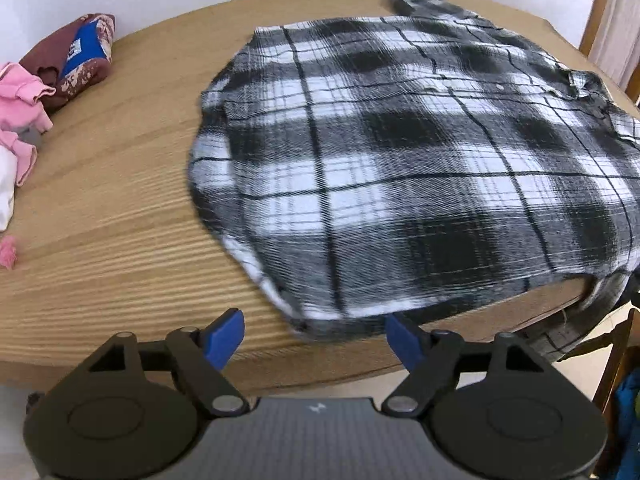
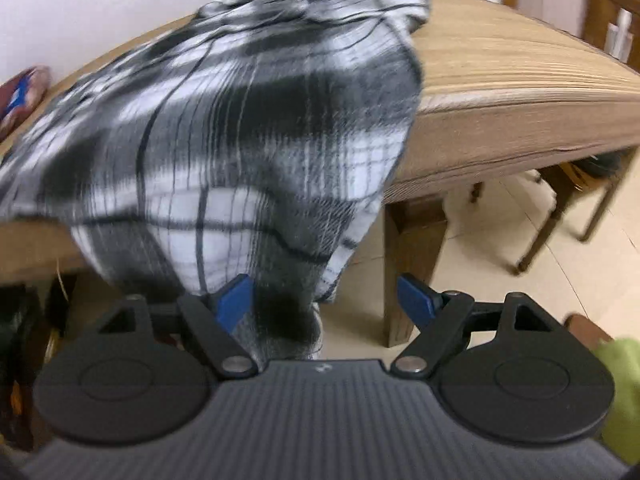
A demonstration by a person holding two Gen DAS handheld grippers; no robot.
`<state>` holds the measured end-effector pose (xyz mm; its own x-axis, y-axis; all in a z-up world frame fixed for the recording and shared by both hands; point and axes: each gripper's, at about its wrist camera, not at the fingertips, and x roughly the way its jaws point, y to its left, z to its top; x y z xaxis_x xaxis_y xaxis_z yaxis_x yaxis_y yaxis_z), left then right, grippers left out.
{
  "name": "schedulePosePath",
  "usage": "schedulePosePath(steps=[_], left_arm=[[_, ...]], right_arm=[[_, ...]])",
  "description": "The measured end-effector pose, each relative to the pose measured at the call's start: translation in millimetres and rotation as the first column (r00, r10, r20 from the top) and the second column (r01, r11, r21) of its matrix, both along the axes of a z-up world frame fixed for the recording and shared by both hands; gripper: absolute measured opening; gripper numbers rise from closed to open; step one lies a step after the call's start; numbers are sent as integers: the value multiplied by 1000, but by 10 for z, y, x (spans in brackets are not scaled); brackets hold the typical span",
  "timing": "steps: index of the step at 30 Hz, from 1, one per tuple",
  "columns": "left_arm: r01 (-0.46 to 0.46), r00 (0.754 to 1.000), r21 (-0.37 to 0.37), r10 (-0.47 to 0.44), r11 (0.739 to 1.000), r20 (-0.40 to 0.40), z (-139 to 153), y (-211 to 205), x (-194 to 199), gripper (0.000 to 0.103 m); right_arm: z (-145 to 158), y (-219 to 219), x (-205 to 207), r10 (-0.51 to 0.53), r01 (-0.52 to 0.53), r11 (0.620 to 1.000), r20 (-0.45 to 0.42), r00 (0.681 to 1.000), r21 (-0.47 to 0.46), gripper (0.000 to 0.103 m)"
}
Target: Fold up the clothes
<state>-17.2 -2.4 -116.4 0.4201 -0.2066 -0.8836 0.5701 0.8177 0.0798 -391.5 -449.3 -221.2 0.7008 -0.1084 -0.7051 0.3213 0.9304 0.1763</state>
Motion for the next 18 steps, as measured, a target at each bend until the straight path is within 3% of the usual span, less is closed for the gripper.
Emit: schedulePosePath(steps=[3, 6, 7, 8, 10, 11, 18], left_arm=[[-10, 1000, 5, 10, 1000, 13, 10, -104, -97, 79], [2, 998, 34, -4, 999, 58, 28, -190, -204, 79], [14, 997, 50, -18, 999, 75, 31, -216, -241, 79], [25, 995, 66, -31, 997, 92, 34, -242, -278, 79], [51, 990, 94, -63, 994, 128, 26, -277, -332, 79], [64, 986, 108, -79, 992, 145, 21, -294, -359, 79], [139, 958, 236, -192, 962, 215, -261, -404, -547, 79]], right_arm=[[-57, -79, 44, 36, -39, 998, 63, 997, 59, 81], [-141, -110, 133, 95, -103, 989, 72, 993, 108, 81], [-174, -108, 176, 115, -123, 984, 68, 991, 127, 71], [-201, -106, 218, 143, -151, 975, 63, 988, 165, 44], [-68, -113, 161, 152, -167, 963, 89, 984, 210, 11], [21, -119, 114, 148, -169, 960, 106, 983, 225, 7], [662, -173, -202, 113, -187, 928, 235, 965, 323, 6]])
